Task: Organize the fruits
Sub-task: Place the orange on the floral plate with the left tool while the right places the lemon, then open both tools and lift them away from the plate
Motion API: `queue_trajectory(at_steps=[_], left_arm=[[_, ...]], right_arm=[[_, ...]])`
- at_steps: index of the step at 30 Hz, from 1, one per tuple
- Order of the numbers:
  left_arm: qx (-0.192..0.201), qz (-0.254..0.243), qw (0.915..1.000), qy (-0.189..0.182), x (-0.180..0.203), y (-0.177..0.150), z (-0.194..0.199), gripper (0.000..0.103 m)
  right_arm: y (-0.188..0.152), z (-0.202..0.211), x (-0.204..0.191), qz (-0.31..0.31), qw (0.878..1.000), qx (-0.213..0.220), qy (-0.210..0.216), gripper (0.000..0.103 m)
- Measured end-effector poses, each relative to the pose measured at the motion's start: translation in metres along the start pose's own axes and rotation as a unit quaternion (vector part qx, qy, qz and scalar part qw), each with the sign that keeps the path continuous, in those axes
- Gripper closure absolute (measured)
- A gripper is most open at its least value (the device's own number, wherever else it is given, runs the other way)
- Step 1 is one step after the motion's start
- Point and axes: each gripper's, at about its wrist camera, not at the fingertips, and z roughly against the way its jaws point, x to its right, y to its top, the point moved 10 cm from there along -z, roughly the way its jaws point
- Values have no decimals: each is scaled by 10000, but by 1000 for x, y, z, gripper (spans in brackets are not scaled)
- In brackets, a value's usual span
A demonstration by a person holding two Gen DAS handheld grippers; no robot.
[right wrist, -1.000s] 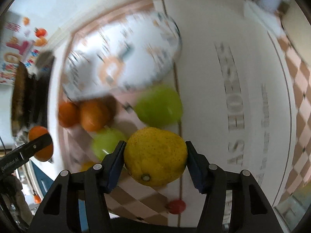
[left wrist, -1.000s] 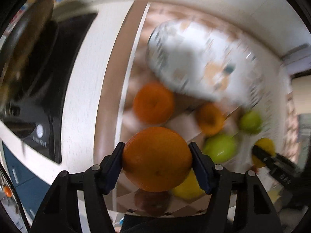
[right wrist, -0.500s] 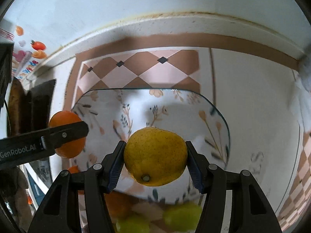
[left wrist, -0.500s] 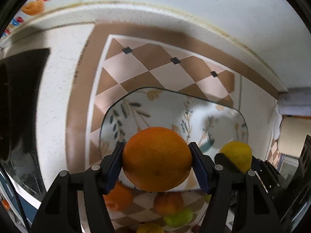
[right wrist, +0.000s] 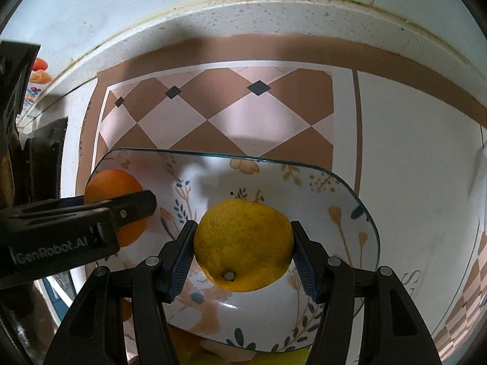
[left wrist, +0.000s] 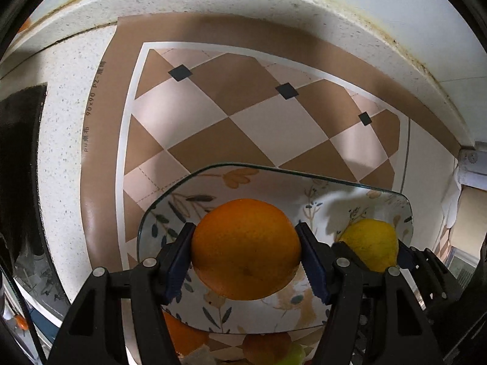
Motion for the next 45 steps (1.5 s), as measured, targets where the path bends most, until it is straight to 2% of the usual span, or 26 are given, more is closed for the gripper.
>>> queue_trajectory(at_steps=[1,3,4,5,6,10,16,21,26,37,45], left_arm=[[-3,12,10000,38,0,3,-3,39],[-29,34,10000,62,-1,2,-5,39],[-46,49,10000,49,-3,2,-5,37],[-36,59,10000,6,-4,4,-5,24],[32,52,10000,16,-4,5,-2,15],[222,-11,9997,66,-6,8,14,15],[701,-133,9970,293,-12,-13,43,15],[1249,-197,9899,636,-26,-43,70,15],[1646,-334,9824,813,-30,-73,95,15],[2465,-431,9654,728,-34,-139,152,15],[3031,-560,9496,575,-28,-181,200,15]], right_arm=[[0,1,1,-28,10000,3,15,21],[0,6,3,-109,9999,11,56,14],[0,9,5,-144,9999,10,62,14],[-2,13,8,-183,9998,17,63,14],[-3,17,11,-212,9998,25,40,13],[-10,32,22,-330,9994,82,-89,9],[-33,58,27,-472,9975,308,-421,9],[-54,77,19,-549,9960,489,-512,9],[-78,101,9,-527,9943,730,-577,9],[-128,153,-9,-354,9880,1331,-696,9],[-168,210,-19,-257,9794,1877,-693,9]])
